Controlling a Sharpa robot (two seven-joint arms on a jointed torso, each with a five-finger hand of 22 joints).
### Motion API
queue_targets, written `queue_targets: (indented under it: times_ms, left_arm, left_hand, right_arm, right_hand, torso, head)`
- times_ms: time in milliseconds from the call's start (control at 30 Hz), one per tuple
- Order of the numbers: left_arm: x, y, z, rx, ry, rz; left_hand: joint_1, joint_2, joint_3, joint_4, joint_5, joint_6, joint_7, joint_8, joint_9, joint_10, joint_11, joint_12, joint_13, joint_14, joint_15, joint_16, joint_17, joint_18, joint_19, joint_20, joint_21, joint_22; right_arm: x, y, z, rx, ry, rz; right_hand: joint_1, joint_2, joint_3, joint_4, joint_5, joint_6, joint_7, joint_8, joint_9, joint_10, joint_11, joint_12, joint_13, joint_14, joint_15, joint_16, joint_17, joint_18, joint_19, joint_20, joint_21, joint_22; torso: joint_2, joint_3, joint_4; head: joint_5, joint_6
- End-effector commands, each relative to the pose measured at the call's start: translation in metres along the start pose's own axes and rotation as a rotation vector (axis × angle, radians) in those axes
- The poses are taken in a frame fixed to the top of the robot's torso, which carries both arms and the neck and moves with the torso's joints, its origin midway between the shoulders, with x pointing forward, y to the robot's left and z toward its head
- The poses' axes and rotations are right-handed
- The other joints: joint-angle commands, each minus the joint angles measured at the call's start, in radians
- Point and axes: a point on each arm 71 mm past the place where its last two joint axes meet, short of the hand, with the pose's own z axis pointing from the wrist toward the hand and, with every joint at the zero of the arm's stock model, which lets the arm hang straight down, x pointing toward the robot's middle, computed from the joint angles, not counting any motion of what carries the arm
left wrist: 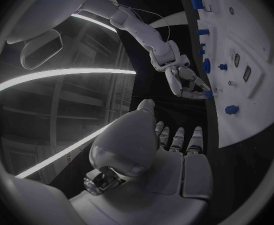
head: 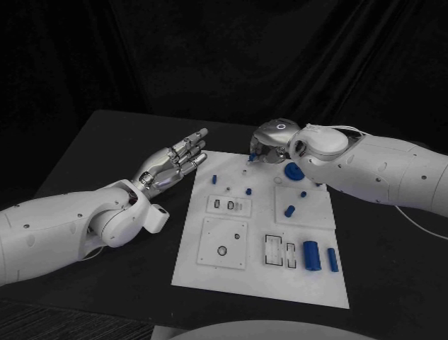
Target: Assemble the parts on the task board
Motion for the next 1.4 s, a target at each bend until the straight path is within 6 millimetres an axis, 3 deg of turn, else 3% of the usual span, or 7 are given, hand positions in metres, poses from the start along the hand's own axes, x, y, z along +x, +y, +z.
queue_targets:
  times_ms: [33,300,1167,1400]
  left_arm:
    - [0.0017,-0.002,0.0016,0.013,0.016,-0.009]
    - [0.0013,-0.0017,0.0018,0.011,0.016,-0.008]
    - [0.0001,-0.0006,0.002,0.004,0.015,-0.007]
    - [0.0004,-0.0002,0.0021,-0.001,0.017,-0.009]
  left_hand:
    - [0.011,0.002,0.004,0.0,0.002,-0.003,0.007,0.0,-0.001,0.002,0.006,-0.003,-0.002,0.001,0.007,-0.004,-0.001,0.017,0.0,0.005,-0.002,-0.001]
    - [0.012,0.002,0.006,0.0,0.002,-0.003,0.009,0.0,-0.001,0.002,0.008,-0.003,-0.002,0.001,0.008,-0.004,-0.001,0.017,0.0,0.007,-0.002,-0.001]
    - [0.012,0.004,0.009,0.0,0.002,-0.005,0.011,0.0,-0.001,0.002,0.011,-0.003,-0.002,0.001,0.01,-0.004,-0.001,0.017,0.0,0.008,-0.002,-0.001]
    - [0.012,0.004,0.009,0.0,0.002,-0.005,0.011,0.0,-0.001,0.002,0.011,-0.003,-0.002,0.001,0.01,-0.004,-0.001,0.017,0.0,0.008,-0.002,-0.001]
  right_arm:
    - [0.0057,0.002,0.0002,0.013,0.032,0.003]
    - [0.0061,0.0024,0.0001,0.01,0.028,0.003]
    - [0.0051,0.0105,-0.0007,-0.018,0.006,0.035]
    - [0.0072,0.0094,-0.0004,0.004,0.035,0.037]
  right_hand:
    - [-0.007,-0.001,0.001,0.006,-0.002,-0.008,0.001,-0.006,0.001,-0.01,0.001,-0.004,0.0,0.004,0.005,-0.005,-0.001,-0.014,-0.009,-0.002,-0.006,-0.001]
    - [-0.007,-0.001,0.001,0.006,-0.003,-0.012,0.002,-0.009,0.001,-0.015,0.001,-0.004,0.0,0.002,0.006,-0.006,-0.002,-0.014,-0.011,-0.001,-0.008,-0.002]
    - [-0.006,-0.001,0.002,0.005,-0.003,-0.02,0.007,-0.016,0.001,-0.023,0.006,-0.003,0.001,0.001,0.007,-0.003,0.001,-0.014,-0.011,0.0,-0.008,0.001]
    - [-0.018,-0.013,-0.008,0.007,-0.005,-0.077,0.027,-0.035,-0.008,-0.071,0.025,-0.002,0.003,-0.013,0.022,-0.017,-0.016,-0.011,-0.028,0.012,-0.032,-0.01]
  torso:
    - [0.0,0.0007,-0.001]
    - [-0.001,0.0002,-0.0033]
    - [0.0,0.0,-0.0014]
    - [0.0,-0.0006,-0.0023]
  head:
    - [0.002,0.0]
    - [0.005,-0.002]
    - [0.002,-0.003]
    - [0.002,-0.009]
